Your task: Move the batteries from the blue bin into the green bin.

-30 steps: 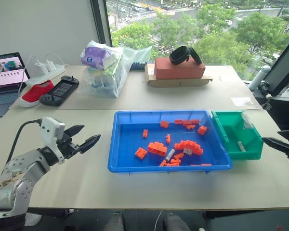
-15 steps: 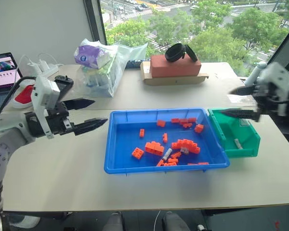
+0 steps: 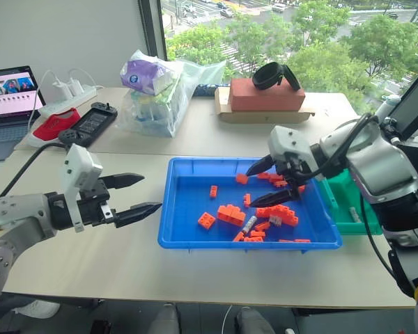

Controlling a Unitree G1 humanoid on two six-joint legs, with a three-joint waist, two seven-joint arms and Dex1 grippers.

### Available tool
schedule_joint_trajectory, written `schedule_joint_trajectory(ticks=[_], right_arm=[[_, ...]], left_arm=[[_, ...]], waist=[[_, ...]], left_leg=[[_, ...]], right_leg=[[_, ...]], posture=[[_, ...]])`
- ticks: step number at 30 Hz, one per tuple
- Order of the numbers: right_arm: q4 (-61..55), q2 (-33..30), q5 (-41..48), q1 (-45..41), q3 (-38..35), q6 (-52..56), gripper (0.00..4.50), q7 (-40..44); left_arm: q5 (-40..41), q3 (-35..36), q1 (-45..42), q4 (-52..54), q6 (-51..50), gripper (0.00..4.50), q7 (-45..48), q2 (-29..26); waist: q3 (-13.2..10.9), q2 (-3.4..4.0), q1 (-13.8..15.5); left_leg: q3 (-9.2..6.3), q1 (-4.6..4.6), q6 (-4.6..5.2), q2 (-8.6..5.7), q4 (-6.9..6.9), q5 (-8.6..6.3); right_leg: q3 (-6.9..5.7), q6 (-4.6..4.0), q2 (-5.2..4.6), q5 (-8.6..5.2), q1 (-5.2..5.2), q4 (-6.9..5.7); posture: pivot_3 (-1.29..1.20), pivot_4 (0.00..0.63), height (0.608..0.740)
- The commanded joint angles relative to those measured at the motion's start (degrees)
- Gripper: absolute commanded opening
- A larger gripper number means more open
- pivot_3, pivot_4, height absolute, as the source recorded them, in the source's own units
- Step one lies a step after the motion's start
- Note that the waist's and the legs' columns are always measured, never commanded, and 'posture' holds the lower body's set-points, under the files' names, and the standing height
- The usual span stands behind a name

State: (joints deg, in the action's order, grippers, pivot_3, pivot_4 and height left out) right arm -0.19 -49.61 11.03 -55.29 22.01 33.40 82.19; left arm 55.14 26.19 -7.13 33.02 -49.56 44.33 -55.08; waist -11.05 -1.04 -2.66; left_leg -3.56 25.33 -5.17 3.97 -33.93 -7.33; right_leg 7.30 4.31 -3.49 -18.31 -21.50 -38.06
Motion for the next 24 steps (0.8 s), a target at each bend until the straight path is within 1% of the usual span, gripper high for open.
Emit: schedule_joint_trajectory(ticks=[1, 4, 7, 13, 17, 20, 23, 24], right_arm=[[3.11, -1.8, -5.29, -0.18, 0.32, -1.83, 4.46, -2.15], [2.93, -2.89, -7.11, 1.5, 0.87, -1.38, 4.46, -1.9], [0.8, -3.77, -8.17, 3.66, 1.17, 0.18, 4.46, -1.67], [0.98, -5.43, -12.57, 6.71, 2.29, -0.42, 4.46, -3.0], [0.11, -4.05, -11.25, 7.93, 0.85, 1.47, 4.46, -3.02], [0.82, -3.35, -11.65, 8.53, 0.88, 1.4, 3.76, -3.39], [0.96, -2.28, -10.93, 9.03, 0.79, 2.32, 2.79, -3.08], [0.92, -2.28, -10.96, 9.14, 0.81, 2.34, 2.4, -2.94]], left_arm=[[2.32, 2.77, 1.55, 3.5, -0.21, 4.5, -1.45, 0.35], [4.32, 1.59, 0.16, 5.08, -0.45, 4.5, -4.26, 1.25], [6.65, 0.0, -2.15, 6.01, -1.25, 4.5, -5.91, 0.74], [5.08, -4.88, -6.02, 4.96, -1.74, 4.5, -7.34, -0.33], [4.81, -5.99, -6.71, 4.71, -1.42, 4.5, -7.35, -0.5], [4.38, -6.63, -7.11, 4.43, -1.33, 4.5, -6.61, -1.09], [5.38, -7.01, -7.44, 4.86, -1.83, 4.5, -5.03, -2.3], [5.72, -7.01, -7.61, 4.87, -1.95, 4.5, -4.89, -2.6]], waist=[[0.0, 0.0, 0.04], [0.0, -0.01, 0.08], [0.0, -0.02, 0.09], [0.0, -0.03, 0.03], [0.0, -0.03, -0.16], [0.0, -0.03, -0.09], [0.0, -0.03, -0.09], [0.0, -0.03, -0.05]], left_leg=[[0.01, 0.0, 0.0, 0.0, 0.0, 0.0], [0.01, 0.0, 0.0, 0.01, -0.01, 0.0], [0.01, 0.0, 0.0, 0.01, -0.02, 0.0], [-0.01, -0.01, 0.0, 0.01, -0.03, 0.01], [0.0, -0.01, 0.0, 0.01, -0.03, 0.0], [0.0, -0.01, 0.0, 0.0, -0.03, 0.01], [0.0, -0.01, 0.0, 0.0, -0.04, 0.01], [0.0, -0.01, 0.0, 0.0, -0.04, 0.01]], right_leg=[[0.01, 0.0, 0.0, 0.0, -0.01, -0.01], [0.01, -0.02, 0.0, 0.01, -0.03, -0.04], [0.0, -0.02, 0.0, 0.01, -0.01, -0.03], [0.0, -0.02, 0.01, 0.02, 0.0, -0.05], [0.01, -0.02, 0.02, 0.02, -0.01, -0.05], [0.01, -0.03, 0.02, 0.02, 0.0, -0.06], [0.01, -0.03, 0.02, 0.02, 0.01, -0.05], [0.01, -0.03, 0.02, 0.02, 0.01, -0.05]], posture=[[0.0, 0.15, 0.74], [0.0, 0.15, 0.74], [0.0, 0.15, 0.74], [0.0, 0.15, 0.74], [0.0, 0.15, 0.74], [0.0, 0.15, 0.74], [0.0, 0.15, 0.74], [0.0, 0.15, 0.74]])
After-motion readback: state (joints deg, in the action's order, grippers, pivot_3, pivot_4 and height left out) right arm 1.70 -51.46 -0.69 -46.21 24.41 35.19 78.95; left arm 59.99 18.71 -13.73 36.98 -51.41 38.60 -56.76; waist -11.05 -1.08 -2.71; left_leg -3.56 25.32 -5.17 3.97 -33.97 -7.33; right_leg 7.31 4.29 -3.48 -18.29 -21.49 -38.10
